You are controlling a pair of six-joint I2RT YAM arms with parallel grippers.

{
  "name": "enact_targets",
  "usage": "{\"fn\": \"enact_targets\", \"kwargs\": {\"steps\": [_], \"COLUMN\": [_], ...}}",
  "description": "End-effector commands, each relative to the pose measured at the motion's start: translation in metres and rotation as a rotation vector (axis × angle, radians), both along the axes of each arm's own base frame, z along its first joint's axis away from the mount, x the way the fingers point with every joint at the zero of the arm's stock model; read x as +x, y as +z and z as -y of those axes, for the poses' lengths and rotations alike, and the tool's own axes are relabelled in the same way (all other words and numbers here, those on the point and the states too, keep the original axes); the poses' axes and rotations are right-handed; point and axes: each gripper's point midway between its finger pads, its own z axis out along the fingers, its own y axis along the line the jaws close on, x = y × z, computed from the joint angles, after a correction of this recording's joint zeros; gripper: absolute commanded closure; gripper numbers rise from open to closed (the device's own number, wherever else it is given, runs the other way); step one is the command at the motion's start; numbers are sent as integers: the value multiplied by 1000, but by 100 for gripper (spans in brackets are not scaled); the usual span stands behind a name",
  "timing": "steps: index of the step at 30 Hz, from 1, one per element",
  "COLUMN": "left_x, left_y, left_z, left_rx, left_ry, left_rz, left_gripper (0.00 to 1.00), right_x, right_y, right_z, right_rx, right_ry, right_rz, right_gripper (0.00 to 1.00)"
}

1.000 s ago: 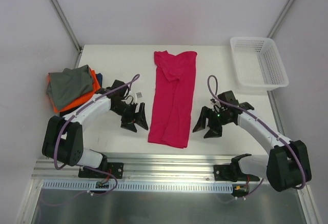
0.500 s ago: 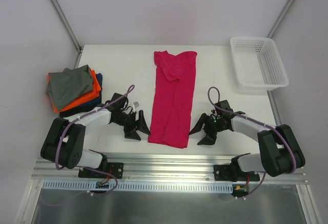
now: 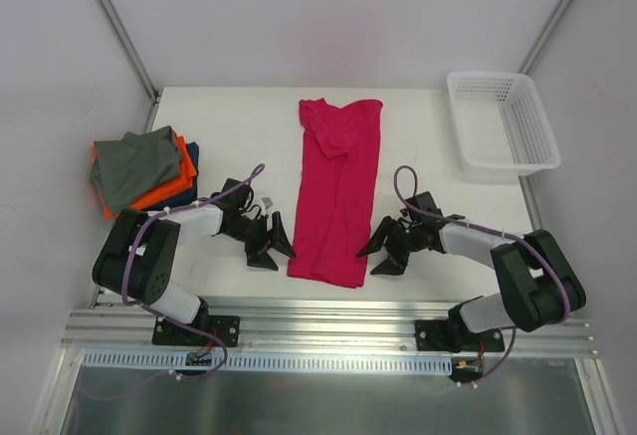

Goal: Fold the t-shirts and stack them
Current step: Grab the bottom of the folded rectangular tshirt with both arms

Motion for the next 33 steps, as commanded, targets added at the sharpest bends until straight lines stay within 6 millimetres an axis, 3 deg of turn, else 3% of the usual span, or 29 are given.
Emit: {"fn": "enact_targets", "kwargs": {"steps": [1,17,25,33], "left_x": [7,2,-2,-3], "left_y": [7,5,2,-2], "left_z": [5,26,26,26], "left_rx": [-25,-30,-19,-20], "left_ry": [10,-53,-56,-49], "left_rz": [-1,-40,-48,-74], "left_gripper": [32,32,33,39], "right_x": [2,-24,-36,-31], "right_y": [9,5,0,-2], "right_z": [-12,-20,-22,-32], "right_rx": [36,40,36,40], "right_ry": [2,34,45,60], "right_rz": [-13,-104,-133,-118], "right_gripper": [37,37,38,43]}}
